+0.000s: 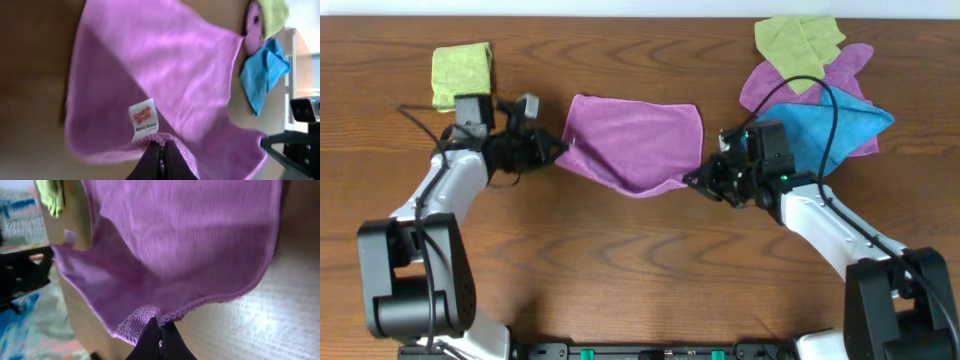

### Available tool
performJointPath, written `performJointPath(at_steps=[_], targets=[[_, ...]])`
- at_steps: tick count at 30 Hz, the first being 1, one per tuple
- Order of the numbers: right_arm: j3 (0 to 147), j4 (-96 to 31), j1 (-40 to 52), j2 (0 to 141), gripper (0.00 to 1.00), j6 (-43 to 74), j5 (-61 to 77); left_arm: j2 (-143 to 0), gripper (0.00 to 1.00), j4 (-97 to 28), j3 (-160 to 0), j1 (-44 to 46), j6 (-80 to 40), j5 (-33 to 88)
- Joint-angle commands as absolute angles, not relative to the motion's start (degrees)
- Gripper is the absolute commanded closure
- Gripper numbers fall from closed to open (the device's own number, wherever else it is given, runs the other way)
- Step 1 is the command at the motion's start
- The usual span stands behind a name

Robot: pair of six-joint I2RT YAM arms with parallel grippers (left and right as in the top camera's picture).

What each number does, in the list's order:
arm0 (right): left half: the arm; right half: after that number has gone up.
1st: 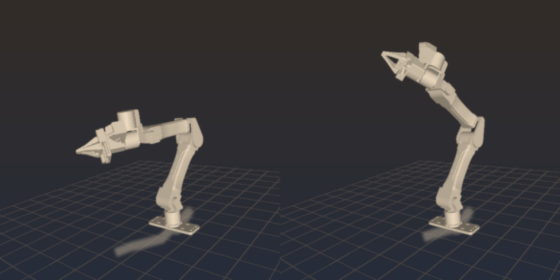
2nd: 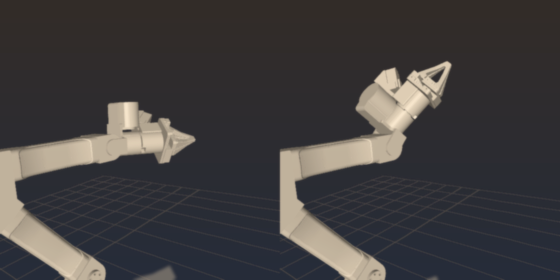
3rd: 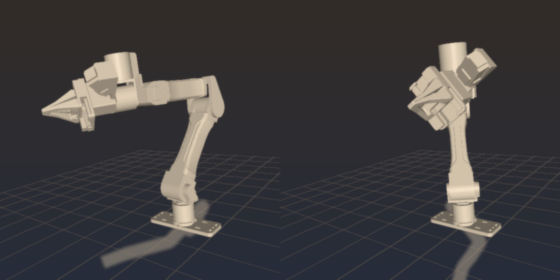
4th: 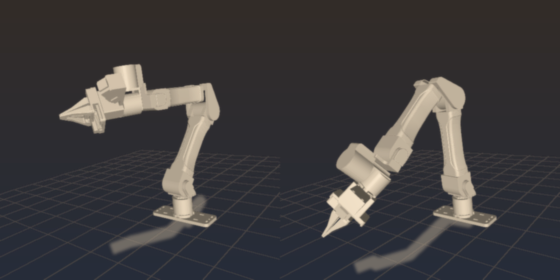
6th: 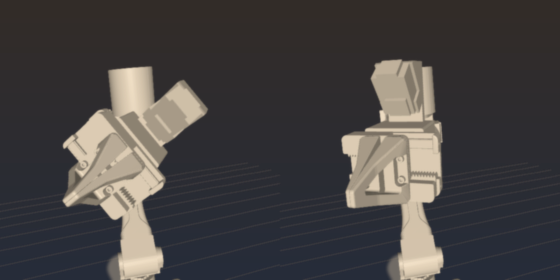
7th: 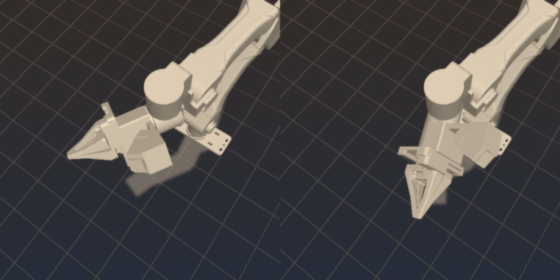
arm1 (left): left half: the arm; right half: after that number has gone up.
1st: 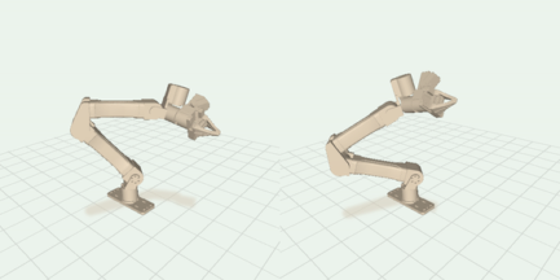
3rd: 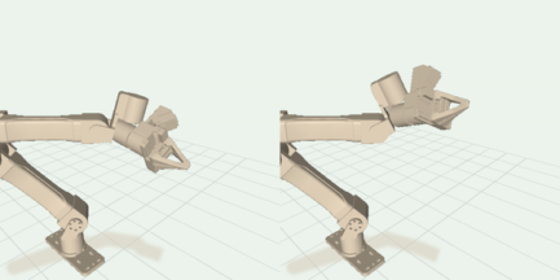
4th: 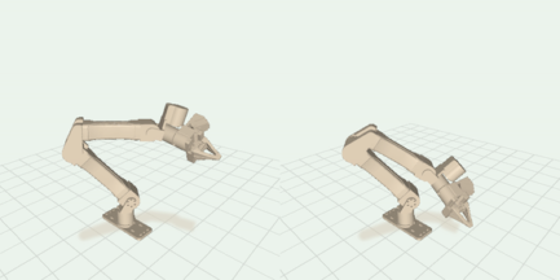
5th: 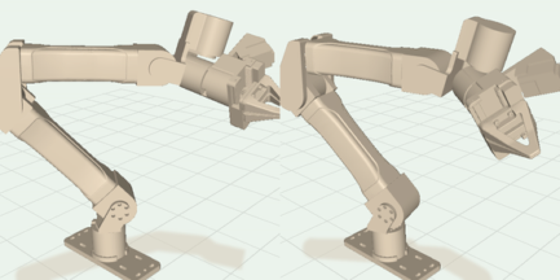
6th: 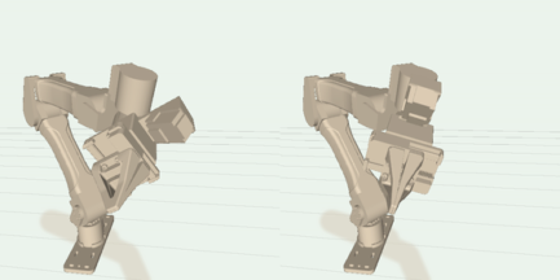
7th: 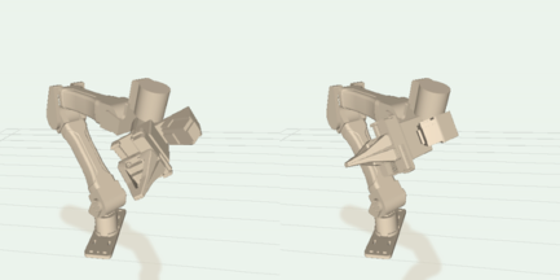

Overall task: Fold the cloth
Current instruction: 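Lift the bottom edge with both grippers and fold it up toward the top edge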

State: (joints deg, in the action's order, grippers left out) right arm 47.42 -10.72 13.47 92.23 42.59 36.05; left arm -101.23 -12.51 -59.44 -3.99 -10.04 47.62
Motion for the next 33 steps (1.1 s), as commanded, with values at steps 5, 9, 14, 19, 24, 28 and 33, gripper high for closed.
performJointPath(at_steps=[5,9,14,19,24,28,33], targets=[[55.42,-10.0,11.73,97.6,0.98,40.6,28.91,-113.14,0.94,-9.85,-68.93,-3.18,-14.22,49.63],[62.22,-10.04,8.43,105.03,0.98,39.75,28.95,-119.26,0.94,-9.8,-77.03,-2.46,-14.41,49.98],[72.01,-10.09,6.66,113.45,0.99,39.75,29.12,-128.05,0.94,-9.87,-91.24,-0.95,-17.04,49.56],[79.79,-10.09,6.0,119.11,0.99,39.77,29.06,-134.32,0.94,-11.38,-101.3,0.21,-18.92,49.56],[84.49,-12.91,5.89,121.32,0.98,39.05,30.24,-135.06,0.94,-14.59,-102.63,0.4,-18.17,49.52],[84.49,-18.61,5.98,121.32,0.99,38.22,30.41,-135.06,0.94,-20.51,-102.63,0.27,-14.06,49.56],[84.49,-25.47,6.09,121.32,0.98,36.29,34.57,-134.89,0.94,-23.07,-102.63,-0.8,-13.28,52.29]])
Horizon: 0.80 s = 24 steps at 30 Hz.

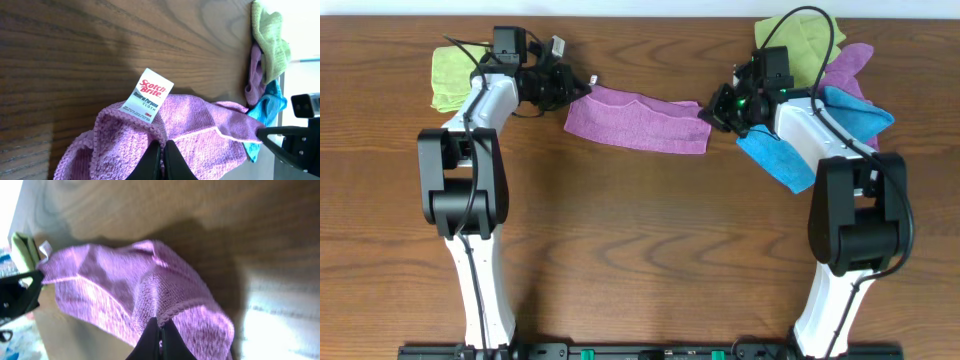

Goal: Fold the cloth

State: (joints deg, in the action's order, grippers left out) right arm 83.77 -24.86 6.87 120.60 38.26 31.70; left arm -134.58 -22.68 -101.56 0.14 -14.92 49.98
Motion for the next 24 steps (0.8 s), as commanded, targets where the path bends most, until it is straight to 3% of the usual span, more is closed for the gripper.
performJointPath(at_steps=[1,12,24], targets=[[84.49,-26.09,6.26,121.32,0.99,36.32,35.03,-134.87,0.94,-23.49,-102.67,-1.39,-13.26,52.58],[84.75,-26.68,7.29,120.53,0.98,36.36,38.5,-133.8,0.95,-27.07,-102.94,-5.78,-10.17,55.13],[84.77,-29.71,8.27,120.36,0.98,36.27,41.43,-133.67,0.94,-40.05,-102.94,-6.0,0.1,55.11]])
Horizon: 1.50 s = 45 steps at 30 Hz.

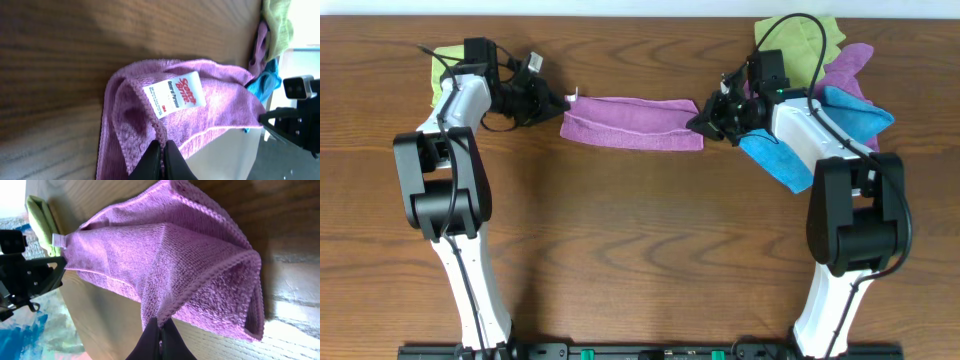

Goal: Fold the cloth

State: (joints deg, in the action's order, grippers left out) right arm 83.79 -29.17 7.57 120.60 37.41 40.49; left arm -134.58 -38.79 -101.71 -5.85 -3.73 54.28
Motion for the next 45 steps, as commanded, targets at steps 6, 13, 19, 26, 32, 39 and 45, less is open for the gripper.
performJointPath(at_steps=[6,13,19,26,32,39,45], targets=[[84.75,-33.06,8.27,120.36,0.98,35.03,38.76,-133.67,0.94,-41.23,-102.94,-6.0,1.15,53.47],[84.77,-32.97,8.27,120.33,0.65,33.58,37.52,-133.67,0.64,-41.34,-102.94,-6.0,1.32,50.26],[84.97,-32.56,7.66,120.31,0.31,33.28,37.52,-133.1,0.27,-41.45,-103.11,-6.09,1.37,50.06],[88.53,-34.89,7.35,118.13,0.18,29.02,36.21,-126.21,0.26,-44.29,-103.31,-6.09,7.05,43.94],[92.82,-42.22,8.84,115.81,0.27,23.42,28.71,-120.7,0.4,-45.04,-103.31,-5.54,9.5,39.83],[93.01,-48.16,12.51,115.7,0.98,20.51,18.13,-120.77,0.94,-46.41,-103.31,2.28,11.62,22.46],[93.01,-48.77,12.99,115.7,0.99,20.47,15.07,-122.48,0.94,-46.04,-103.24,8.36,11.6,9.58]])
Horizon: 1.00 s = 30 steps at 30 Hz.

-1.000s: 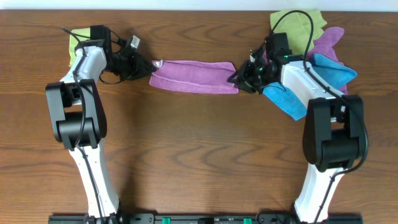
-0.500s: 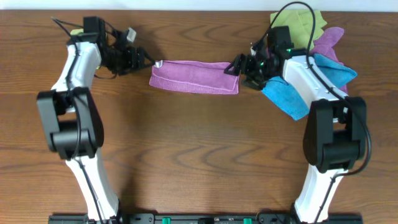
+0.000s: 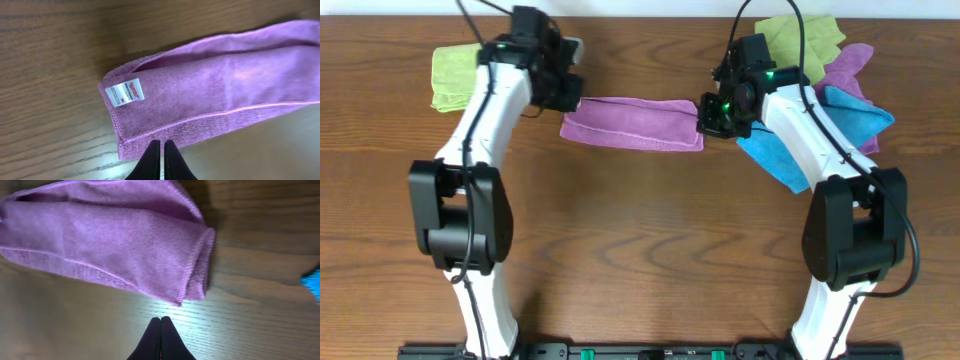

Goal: Fold the cloth

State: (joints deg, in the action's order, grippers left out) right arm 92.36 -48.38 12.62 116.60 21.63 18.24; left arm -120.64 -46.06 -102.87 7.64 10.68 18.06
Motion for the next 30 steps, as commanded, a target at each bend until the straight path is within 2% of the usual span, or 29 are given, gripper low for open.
performJointPath(at_steps=[1,4,12,19,25,30], targets=[[93.01,-49.15,12.99,115.7,0.98,20.25,14.55,-122.87,0.94,-46.02,-103.24,8.97,11.57,7.51],[93.01,-49.78,13.21,115.7,0.98,19.44,12.91,-124.53,0.94,-45.32,-103.24,10.2,11.51,3.4],[93.01,-50.13,13.37,115.7,0.98,19.18,11.77,-128.84,0.94,-41.82,-103.24,10.63,8.34,2.98],[93.01,-50.17,13.39,115.7,0.98,19.22,11.0,-132.73,0.94,-40.23,-103.24,10.66,8.1,8.69],[93.01,-50.19,13.5,115.7,0.99,19.18,10.5,-134.15,0.94,-43.79,-103.22,10.63,8.12,8.51],[93.01,-49.67,14.5,115.7,0.98,18.13,9.1,-134.15,0.94,-51.42,-103.22,10.31,8.14,8.23]])
